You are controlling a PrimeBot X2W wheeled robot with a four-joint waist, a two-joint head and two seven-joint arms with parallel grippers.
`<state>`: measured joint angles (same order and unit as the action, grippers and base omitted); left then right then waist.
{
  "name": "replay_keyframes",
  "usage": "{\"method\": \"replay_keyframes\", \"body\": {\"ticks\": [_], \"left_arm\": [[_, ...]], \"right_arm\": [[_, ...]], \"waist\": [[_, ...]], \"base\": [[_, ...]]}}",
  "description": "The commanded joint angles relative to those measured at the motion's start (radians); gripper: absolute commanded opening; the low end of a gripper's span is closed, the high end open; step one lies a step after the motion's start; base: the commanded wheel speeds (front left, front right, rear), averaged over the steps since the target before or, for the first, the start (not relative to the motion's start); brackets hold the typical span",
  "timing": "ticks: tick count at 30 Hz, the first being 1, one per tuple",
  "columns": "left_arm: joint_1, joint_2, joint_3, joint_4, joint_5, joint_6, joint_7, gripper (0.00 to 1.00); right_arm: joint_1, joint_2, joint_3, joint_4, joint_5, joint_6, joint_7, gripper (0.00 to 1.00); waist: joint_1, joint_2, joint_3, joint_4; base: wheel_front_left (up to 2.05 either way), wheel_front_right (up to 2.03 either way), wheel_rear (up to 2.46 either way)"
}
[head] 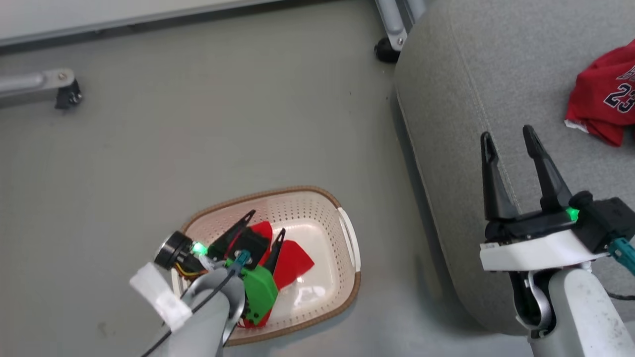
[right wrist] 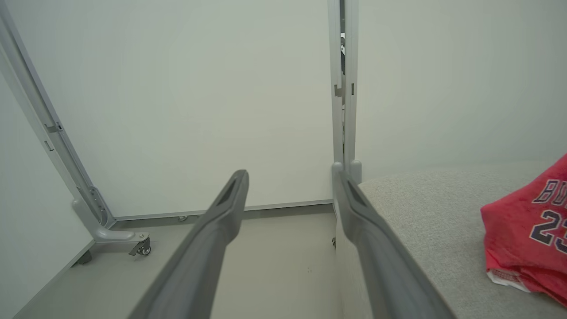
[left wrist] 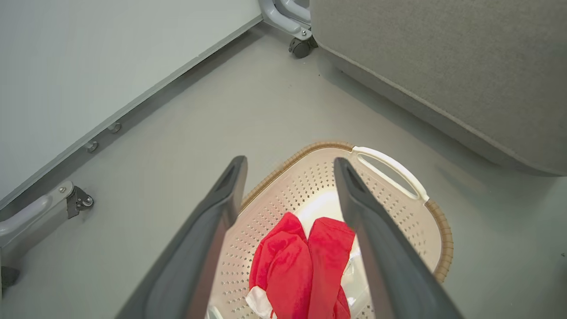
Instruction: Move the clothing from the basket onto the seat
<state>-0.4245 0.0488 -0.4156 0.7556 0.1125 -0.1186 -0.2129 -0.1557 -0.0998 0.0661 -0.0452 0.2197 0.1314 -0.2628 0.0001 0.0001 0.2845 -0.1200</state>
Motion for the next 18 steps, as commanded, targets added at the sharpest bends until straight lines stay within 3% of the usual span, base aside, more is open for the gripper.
{"method": "replay_keyframes", "body": {"ticks": [1,11,18], "left_arm": [[-0.059,0.005,-0.011,0.039,0.009,0.001,0.018,1.0],[-0.309,0.012,-0.081,0.32,-0.002,-0.01,0.126,1.0],[-0.43,0.041,-0.152,0.441,0.046,-0.012,0.2,1.0]], "right_arm": [[-0.034,0.004,-0.003,-0.011,0.001,-0.001,-0.003,1.0],[-0.153,0.022,0.0,-0.071,0.002,-0.001,-0.003,1.0],[-0.207,0.032,0.001,-0.115,0.011,-0.002,-0.003,1.0]], "waist": [[-0.0001,-0.0001,0.2,-0.056],[-0.0001,-0.0001,0.423,-0.12],[-0.0001,-0.0001,0.537,-0.147]], "base": [[0.0,0.0,0.0],[0.0,0.0,0.0],[0.0,0.0,0.0]]}}
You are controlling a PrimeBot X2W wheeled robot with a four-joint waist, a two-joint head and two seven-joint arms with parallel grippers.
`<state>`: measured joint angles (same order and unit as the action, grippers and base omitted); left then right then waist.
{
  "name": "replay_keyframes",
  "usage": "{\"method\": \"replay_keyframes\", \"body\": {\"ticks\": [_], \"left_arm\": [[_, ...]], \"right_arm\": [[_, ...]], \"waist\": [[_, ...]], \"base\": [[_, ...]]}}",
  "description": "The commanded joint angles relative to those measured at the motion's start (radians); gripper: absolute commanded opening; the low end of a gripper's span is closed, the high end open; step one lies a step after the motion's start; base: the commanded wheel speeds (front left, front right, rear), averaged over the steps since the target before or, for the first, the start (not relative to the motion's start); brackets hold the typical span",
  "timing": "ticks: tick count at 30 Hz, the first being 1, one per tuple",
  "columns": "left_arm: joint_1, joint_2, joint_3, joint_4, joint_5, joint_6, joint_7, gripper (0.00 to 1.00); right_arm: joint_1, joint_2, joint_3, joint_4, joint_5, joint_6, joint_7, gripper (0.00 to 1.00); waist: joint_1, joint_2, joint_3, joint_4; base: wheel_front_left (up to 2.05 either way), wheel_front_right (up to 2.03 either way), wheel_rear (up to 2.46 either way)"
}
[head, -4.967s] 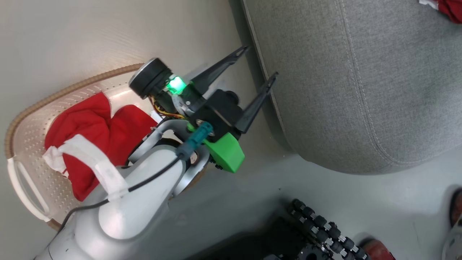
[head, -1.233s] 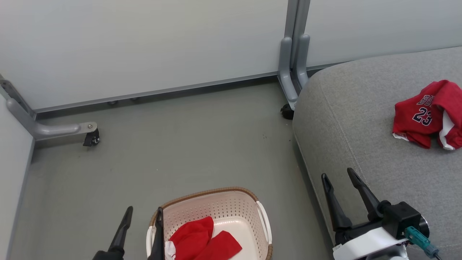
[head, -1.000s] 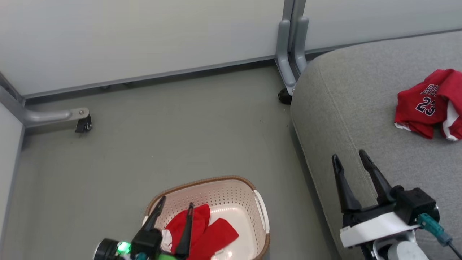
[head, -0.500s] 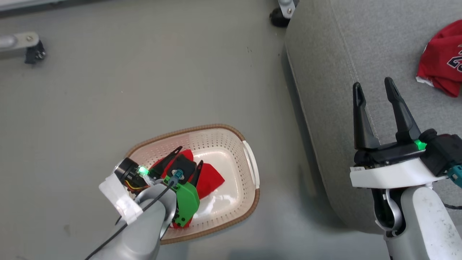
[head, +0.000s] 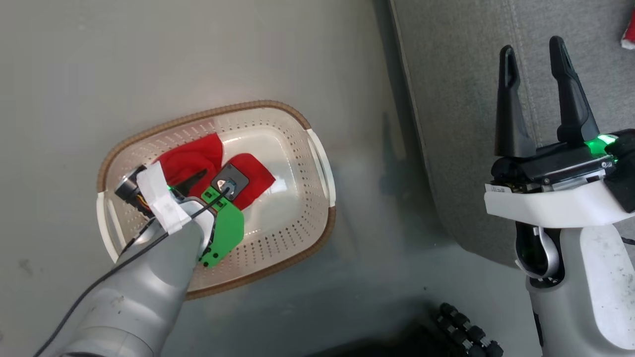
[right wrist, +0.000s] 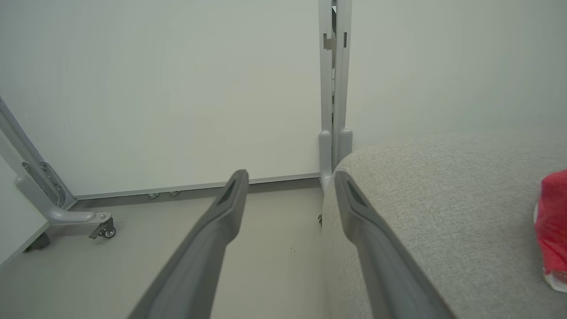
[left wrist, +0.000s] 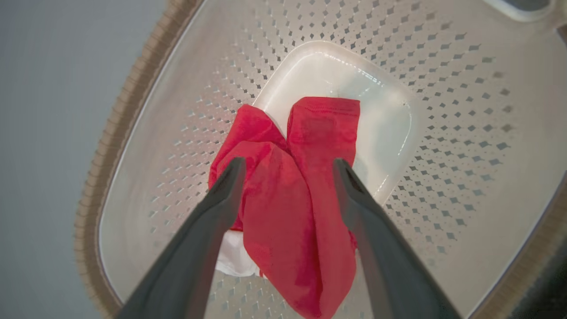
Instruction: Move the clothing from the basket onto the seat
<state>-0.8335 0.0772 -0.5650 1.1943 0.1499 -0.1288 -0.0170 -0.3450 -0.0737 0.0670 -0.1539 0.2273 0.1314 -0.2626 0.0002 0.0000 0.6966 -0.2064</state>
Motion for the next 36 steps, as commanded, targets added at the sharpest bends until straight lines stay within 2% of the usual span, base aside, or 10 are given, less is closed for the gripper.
{"method": "replay_keyframes", "body": {"ticks": [1,8,17,21,24,29,36], "left_arm": [[-0.037,0.017,-0.013,0.013,0.017,-0.002,0.011,1.0],[-0.107,0.042,-0.055,0.058,0.043,0.008,0.075,1.0],[-0.146,0.071,-0.11,0.075,0.098,0.14,0.088,1.0],[-0.163,0.076,-0.12,0.081,0.099,0.168,0.103,1.0],[-0.176,0.084,-0.123,0.084,0.093,0.172,0.114,1.0],[-0.192,0.089,-0.125,0.087,0.075,0.143,0.104,1.0],[-0.212,0.083,-0.137,0.09,0.067,0.149,0.106,1.0]], "right_arm": [[-0.023,0.008,0.001,-0.012,0.003,-0.001,-0.003,1.0],[-0.046,0.016,0.022,-0.028,0.003,-0.001,-0.003,1.0],[-0.072,0.021,0.044,-0.033,-0.008,-0.001,-0.003,1.0],[-0.079,0.022,0.047,-0.037,-0.01,-0.002,-0.003,1.0],[-0.089,0.023,0.05,-0.042,-0.011,-0.001,-0.003,1.0],[-0.094,0.023,0.056,-0.047,-0.002,-0.002,-0.003,1.0],[-0.103,0.024,0.053,-0.053,0.0,-0.001,-0.003,1.0]], "waist": [[-0.0002,0.0,0.139,-0.064],[-0.0002,0.0,0.211,-0.086],[-0.0002,0.0,0.259,-0.097],[-0.0002,0.0,0.279,-0.098],[-0.0002,0.0,0.294,-0.101],[-0.0002,0.0,0.32,-0.104],[-0.0002,0.0,0.349,-0.105]], "base": [[0.0,0.0,0.0],[0.0,0.0,0.0],[0.0,0.0,0.0],[0.0,0.0,0.0],[0.0,0.0,0.0],[0.0,0.0,0.0],[0.0,0.0,0.0]]}}
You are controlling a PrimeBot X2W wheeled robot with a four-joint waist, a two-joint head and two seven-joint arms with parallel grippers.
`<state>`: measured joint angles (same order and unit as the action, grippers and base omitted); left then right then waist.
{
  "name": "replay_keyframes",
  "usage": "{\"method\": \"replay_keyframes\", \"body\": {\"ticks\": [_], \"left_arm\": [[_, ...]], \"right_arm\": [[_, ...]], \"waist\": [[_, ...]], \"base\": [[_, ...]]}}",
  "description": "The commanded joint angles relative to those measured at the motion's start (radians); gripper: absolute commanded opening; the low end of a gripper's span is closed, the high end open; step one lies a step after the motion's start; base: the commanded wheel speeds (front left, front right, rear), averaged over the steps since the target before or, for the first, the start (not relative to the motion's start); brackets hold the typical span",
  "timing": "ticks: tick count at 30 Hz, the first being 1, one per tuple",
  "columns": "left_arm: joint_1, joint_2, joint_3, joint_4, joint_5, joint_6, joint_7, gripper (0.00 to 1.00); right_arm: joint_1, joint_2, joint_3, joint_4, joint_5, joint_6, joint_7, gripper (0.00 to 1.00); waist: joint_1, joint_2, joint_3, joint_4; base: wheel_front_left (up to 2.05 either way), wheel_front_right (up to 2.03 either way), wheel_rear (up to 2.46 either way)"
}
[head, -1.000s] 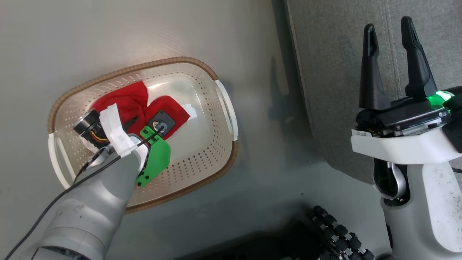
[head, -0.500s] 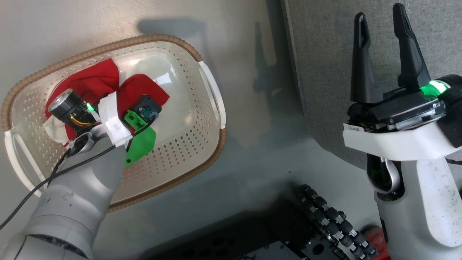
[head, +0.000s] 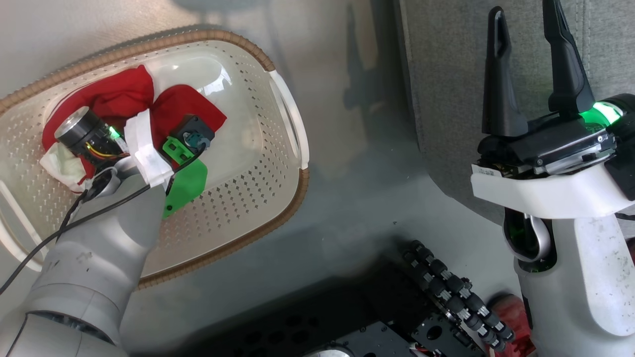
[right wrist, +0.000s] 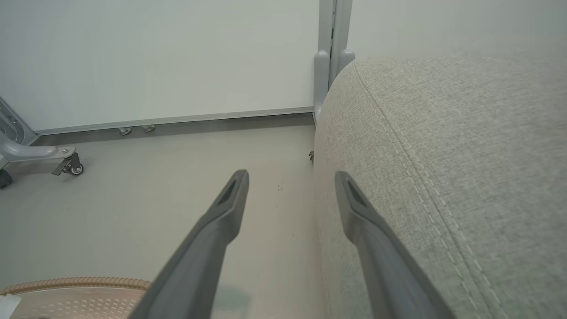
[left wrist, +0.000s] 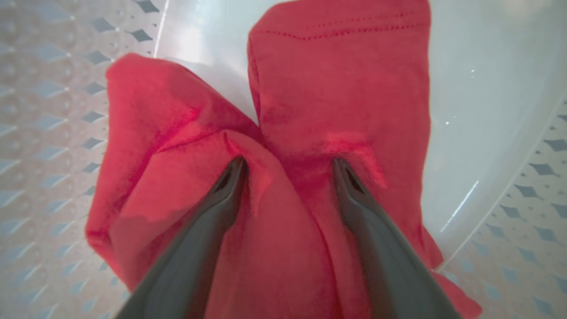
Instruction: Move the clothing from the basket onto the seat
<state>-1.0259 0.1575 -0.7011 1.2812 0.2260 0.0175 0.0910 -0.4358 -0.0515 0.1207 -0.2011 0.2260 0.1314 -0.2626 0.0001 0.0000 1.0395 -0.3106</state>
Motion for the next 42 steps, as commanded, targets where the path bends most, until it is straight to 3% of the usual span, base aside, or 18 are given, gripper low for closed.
{"method": "replay_keyframes", "body": {"ticks": [1,4,5,6,7,14,21,34,39,42], "left_arm": [[-0.022,0.003,-0.004,0.003,-0.008,0.001,0.001,1.0],[-0.026,0.003,-0.012,0.004,-0.007,0.0,0.011,1.0],[-0.028,0.002,-0.015,0.005,-0.008,-0.002,0.014,0.83],[-0.03,0.0,-0.019,0.005,-0.009,-0.004,0.015,0.47],[-0.031,-0.001,-0.021,0.005,-0.009,-0.007,0.013,0.0],[-0.024,-0.01,-0.026,0.005,-0.032,-0.013,-0.033,0.0],[0.022,-0.039,0.003,0.001,-0.087,0.01,-0.128,0.0],[0.204,-0.093,0.124,-0.032,-0.27,0.064,-0.333,0.0],[0.295,-0.098,0.165,-0.115,-0.332,0.067,-0.357,0.0],[0.355,-0.081,0.179,-0.235,-0.348,0.072,-0.357,0.0]], "right_arm": [[-0.014,0.001,0.0,-0.006,0.001,-0.001,-0.003,1.0],[-0.019,0.001,0.001,-0.009,-0.001,-0.001,-0.003,1.0],[-0.019,0.001,0.001,-0.009,-0.003,-0.001,-0.003,1.0],[-0.019,0.001,0.001,-0.009,-0.006,-0.001,-0.003,1.0],[-0.018,0.001,0.0,-0.01,-0.008,-0.002,-0.003,1.0],[-0.018,0.001,-0.009,0.002,-0.019,-0.001,-0.003,1.0],[-0.006,-0.005,-0.008,0.019,-0.021,-0.001,-0.003,1.0],[0.116,-0.046,-0.006,0.084,-0.043,-0.001,-0.003,1.0],[0.188,-0.06,0.008,0.11,-0.046,-0.001,-0.003,1.0],[0.227,-0.069,0.016,0.123,-0.048,-0.001,-0.003,1.0]], "waist": [[-0.0001,0.0,0.01,-0.001],[-0.0001,0.0,0.018,-0.001],[-0.0001,0.0,0.02,0.0],[-0.0001,0.0,0.021,0.001],[-0.0001,0.0,0.022,0.002],[-0.0001,0.0,0.005,0.016],[-0.0001,0.0,-0.086,0.038],[-0.0001,0.0,-0.439,0.099],[-0.0001,0.0,-0.585,0.121],[-0.0001,0.0,-0.657,0.128]], "base": [[0.0,0.0,0.0],[0.0,0.0,0.0],[0.0,0.0,0.0],[0.0,0.0,0.0],[0.0,0.0,0.0],[0.0,0.0,0.0],[0.0,0.0,0.0],[0.0,0.0,0.0],[0.0,0.0,0.0],[0.0,0.0,0.0]]}}
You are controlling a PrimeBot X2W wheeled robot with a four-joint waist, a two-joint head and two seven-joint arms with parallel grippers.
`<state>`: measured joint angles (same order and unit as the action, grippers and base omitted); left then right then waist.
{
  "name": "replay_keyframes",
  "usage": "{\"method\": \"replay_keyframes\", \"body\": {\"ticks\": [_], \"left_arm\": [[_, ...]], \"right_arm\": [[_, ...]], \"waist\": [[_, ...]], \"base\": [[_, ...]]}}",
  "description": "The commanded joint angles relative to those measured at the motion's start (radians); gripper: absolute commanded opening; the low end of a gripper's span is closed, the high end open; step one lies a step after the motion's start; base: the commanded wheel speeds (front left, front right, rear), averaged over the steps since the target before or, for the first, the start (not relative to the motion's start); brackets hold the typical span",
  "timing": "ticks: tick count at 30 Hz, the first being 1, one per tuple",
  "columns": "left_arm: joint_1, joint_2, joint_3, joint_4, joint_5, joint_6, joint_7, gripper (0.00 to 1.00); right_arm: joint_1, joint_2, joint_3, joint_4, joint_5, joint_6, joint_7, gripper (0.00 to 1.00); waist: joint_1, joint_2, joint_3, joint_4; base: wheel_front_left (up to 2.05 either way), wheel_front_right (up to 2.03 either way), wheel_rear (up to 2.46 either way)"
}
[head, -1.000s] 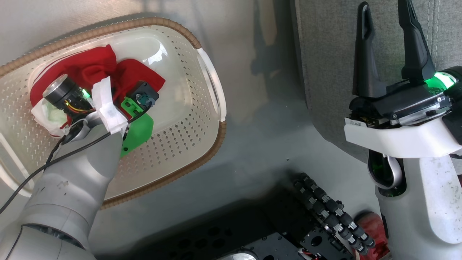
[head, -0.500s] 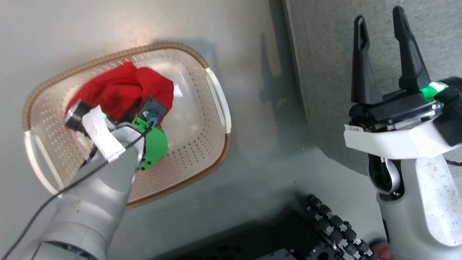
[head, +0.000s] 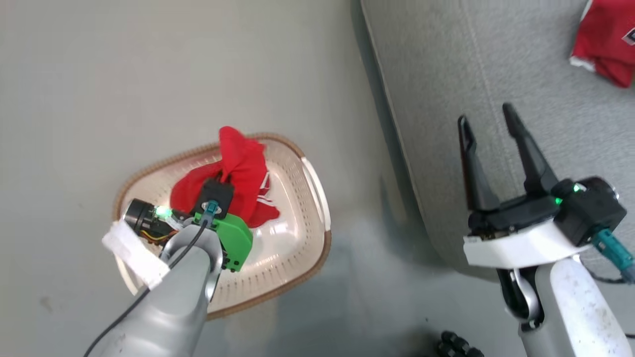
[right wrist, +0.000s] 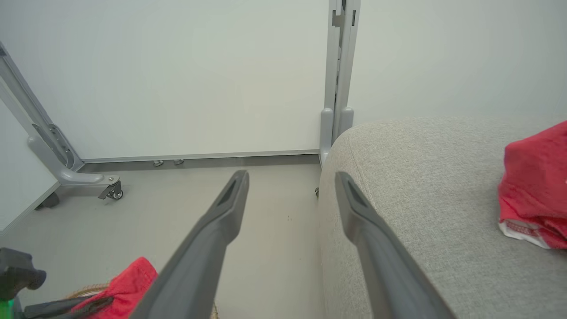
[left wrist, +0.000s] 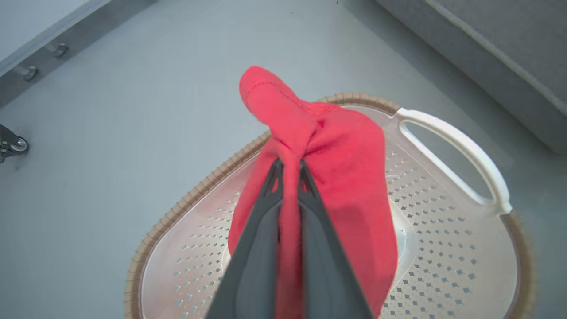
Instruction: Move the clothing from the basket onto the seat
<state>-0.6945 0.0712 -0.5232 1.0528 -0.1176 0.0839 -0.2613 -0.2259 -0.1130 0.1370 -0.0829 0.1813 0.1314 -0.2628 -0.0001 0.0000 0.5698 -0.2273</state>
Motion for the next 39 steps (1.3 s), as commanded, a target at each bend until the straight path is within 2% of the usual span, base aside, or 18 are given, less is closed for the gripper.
{"method": "replay_keyframes", "body": {"ticks": [1,7,15,23,29,39], "left_arm": [[0.056,0.014,0.008,-0.054,-0.011,0.007,-0.004,0.0],[0.202,0.057,0.044,-0.291,-0.031,0.033,-0.004,0.0],[0.341,0.092,0.065,-0.54,-0.029,0.06,-0.004,0.0],[0.408,0.124,0.084,-0.742,-0.029,0.07,-0.004,0.0],[0.426,0.129,0.073,-0.824,-0.024,0.073,-0.003,0.0],[0.404,0.123,0.032,-0.878,-0.022,0.048,0.018,0.0]], "right_arm": [[0.032,-0.01,0.006,0.01,-0.004,-0.001,-0.003,1.0],[0.097,-0.023,0.029,0.032,-0.002,-0.002,-0.003,1.0],[0.173,-0.035,0.058,0.055,0.002,-0.002,-0.003,1.0],[0.216,-0.047,0.09,0.065,0.01,-0.001,-0.003,1.0],[0.225,-0.051,0.101,0.063,0.018,-0.001,-0.003,1.0],[0.224,-0.064,0.129,0.068,0.024,-0.001,-0.003,1.0]], "waist": [[0.0001,0.0,-0.216,0.045],[0.0001,0.0,-0.349,0.034],[0.0001,0.0,-0.479,0.028],[0.0001,0.0,-0.542,0.02],[0.0001,0.0,-0.555,0.01],[0.0001,0.0,-0.552,-0.002]], "base": [[0.0,0.0,0.0],[0.0,0.0,0.0],[0.0,0.0,0.0],[0.0,0.0,0.0],[0.0,0.0,0.0],[0.0,0.0,0.0]]}}
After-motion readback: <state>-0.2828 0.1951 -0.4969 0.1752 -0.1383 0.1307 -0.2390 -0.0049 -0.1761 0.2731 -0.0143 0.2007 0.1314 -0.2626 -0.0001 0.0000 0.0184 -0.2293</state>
